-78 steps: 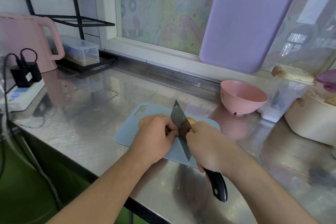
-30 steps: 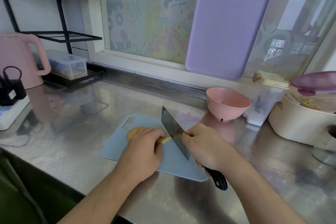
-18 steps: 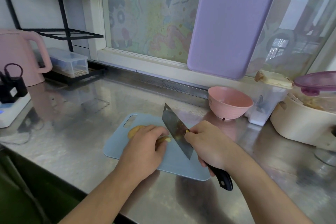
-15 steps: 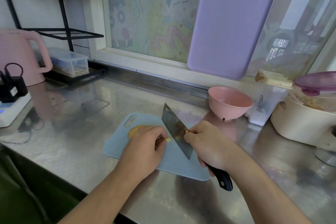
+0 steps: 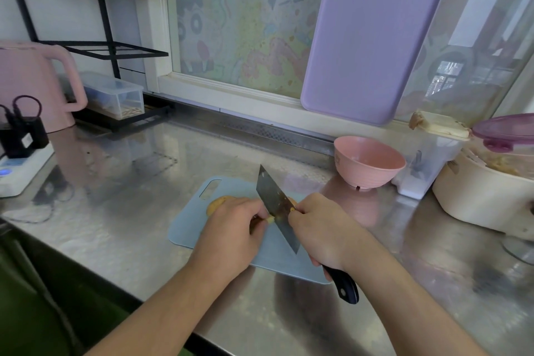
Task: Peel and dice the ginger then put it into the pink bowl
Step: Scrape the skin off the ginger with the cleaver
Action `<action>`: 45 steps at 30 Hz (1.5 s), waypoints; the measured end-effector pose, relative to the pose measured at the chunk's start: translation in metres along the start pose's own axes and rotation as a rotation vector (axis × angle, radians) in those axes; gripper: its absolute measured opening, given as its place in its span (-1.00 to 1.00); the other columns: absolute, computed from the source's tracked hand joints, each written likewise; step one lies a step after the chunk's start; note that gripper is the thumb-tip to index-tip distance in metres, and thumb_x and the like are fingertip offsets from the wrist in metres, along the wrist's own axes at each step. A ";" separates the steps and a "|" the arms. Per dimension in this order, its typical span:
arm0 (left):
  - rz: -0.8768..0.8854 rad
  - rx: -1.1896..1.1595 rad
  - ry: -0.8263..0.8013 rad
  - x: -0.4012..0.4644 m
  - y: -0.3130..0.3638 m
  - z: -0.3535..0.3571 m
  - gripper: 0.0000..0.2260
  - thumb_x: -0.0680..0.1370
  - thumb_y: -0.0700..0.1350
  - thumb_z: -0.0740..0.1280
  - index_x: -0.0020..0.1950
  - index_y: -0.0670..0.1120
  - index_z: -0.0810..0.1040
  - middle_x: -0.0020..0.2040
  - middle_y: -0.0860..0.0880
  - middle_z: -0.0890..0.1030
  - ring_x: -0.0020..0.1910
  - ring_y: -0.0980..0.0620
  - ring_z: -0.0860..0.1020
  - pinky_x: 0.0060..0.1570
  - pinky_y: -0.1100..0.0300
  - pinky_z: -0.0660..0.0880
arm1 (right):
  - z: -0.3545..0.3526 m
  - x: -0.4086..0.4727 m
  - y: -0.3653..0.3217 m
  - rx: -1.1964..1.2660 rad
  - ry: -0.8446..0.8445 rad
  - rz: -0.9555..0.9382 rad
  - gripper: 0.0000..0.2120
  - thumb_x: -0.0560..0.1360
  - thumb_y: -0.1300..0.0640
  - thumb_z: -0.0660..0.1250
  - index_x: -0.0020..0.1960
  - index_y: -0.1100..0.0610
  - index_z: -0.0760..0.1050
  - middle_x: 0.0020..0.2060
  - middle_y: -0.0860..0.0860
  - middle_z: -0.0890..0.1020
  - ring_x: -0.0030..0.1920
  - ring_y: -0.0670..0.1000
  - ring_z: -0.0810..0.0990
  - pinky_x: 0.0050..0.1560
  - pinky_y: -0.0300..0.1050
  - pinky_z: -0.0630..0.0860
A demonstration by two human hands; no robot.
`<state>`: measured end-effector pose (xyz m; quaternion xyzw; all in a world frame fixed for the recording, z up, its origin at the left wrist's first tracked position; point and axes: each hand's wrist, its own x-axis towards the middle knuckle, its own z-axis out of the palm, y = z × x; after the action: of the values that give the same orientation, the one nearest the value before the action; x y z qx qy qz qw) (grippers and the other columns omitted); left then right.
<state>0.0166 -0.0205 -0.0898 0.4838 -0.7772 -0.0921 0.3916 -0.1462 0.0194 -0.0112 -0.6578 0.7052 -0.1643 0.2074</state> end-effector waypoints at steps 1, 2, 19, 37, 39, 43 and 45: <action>0.000 -0.001 -0.002 0.000 0.000 0.000 -0.85 0.52 -0.15 0.48 -0.15 0.09 0.62 -0.26 0.25 0.51 -0.12 0.22 0.50 -0.16 0.33 0.42 | -0.001 0.000 -0.001 -0.003 0.001 -0.002 -0.71 0.61 0.06 0.13 -0.27 0.08 0.37 -0.35 0.06 0.52 -0.32 0.15 0.54 -0.13 0.07 0.65; 0.000 -0.001 -0.001 0.000 0.000 0.000 -0.86 0.52 -0.15 0.48 -0.15 0.09 0.62 -0.26 0.25 0.51 -0.12 0.23 0.50 -0.16 0.36 0.40 | -0.003 -0.002 -0.001 0.011 0.007 -0.001 -0.70 0.60 0.07 0.13 -0.29 0.08 0.37 -0.38 0.06 0.52 -0.36 0.14 0.53 -0.19 0.04 0.63; 0.000 0.008 0.010 -0.001 0.002 0.000 -0.86 0.52 -0.17 0.48 -0.15 0.07 0.64 -0.25 0.22 0.55 -0.17 0.19 0.47 -0.16 0.34 0.41 | 0.000 -0.001 -0.011 0.007 0.021 -0.009 -0.71 0.62 0.10 0.11 -0.28 0.08 0.34 -0.38 0.02 0.46 -0.32 0.14 0.50 -0.17 -0.02 0.57; 0.002 -0.014 0.026 0.000 -0.001 0.002 -0.87 0.51 -0.16 0.48 -0.17 0.07 0.64 -0.27 0.22 0.53 -0.18 0.19 0.48 -0.15 0.25 0.46 | 0.000 -0.003 -0.013 0.040 0.048 0.015 -0.76 0.58 0.13 0.12 -0.25 0.13 0.38 -0.44 0.04 0.48 -0.40 0.14 0.52 -0.32 -0.04 0.57; 0.001 -0.013 0.034 0.001 -0.002 0.002 -0.87 0.52 -0.14 0.48 -0.17 0.08 0.63 -0.26 0.21 0.56 -0.18 0.19 0.49 -0.13 0.25 0.49 | -0.008 -0.006 -0.011 0.106 0.073 0.040 -0.74 0.53 0.16 0.14 -0.32 0.15 0.36 -0.59 0.03 0.46 -0.62 0.14 0.45 -0.57 -0.13 0.42; -0.009 -0.012 0.032 0.001 -0.002 0.002 -0.88 0.53 -0.13 0.47 -0.17 0.08 0.62 -0.25 0.21 0.57 -0.17 0.19 0.50 -0.13 0.22 0.50 | -0.015 -0.013 -0.014 0.169 0.050 0.040 -0.71 0.53 0.17 0.14 -0.37 0.16 0.32 -0.58 0.11 0.46 -0.70 0.12 0.42 -0.60 -0.21 0.34; -0.021 -0.010 0.029 0.001 -0.002 0.002 -0.86 0.52 -0.13 0.47 -0.18 0.07 0.59 -0.27 0.20 0.54 -0.17 0.20 0.49 -0.15 0.24 0.48 | -0.013 -0.013 -0.016 0.168 0.029 0.037 -0.71 0.53 0.17 0.14 -0.37 0.15 0.30 -0.58 0.11 0.45 -0.71 0.11 0.40 -0.60 -0.23 0.34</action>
<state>0.0165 -0.0227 -0.0911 0.4915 -0.7658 -0.0929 0.4041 -0.1385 0.0308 0.0086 -0.6225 0.7040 -0.2282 0.2546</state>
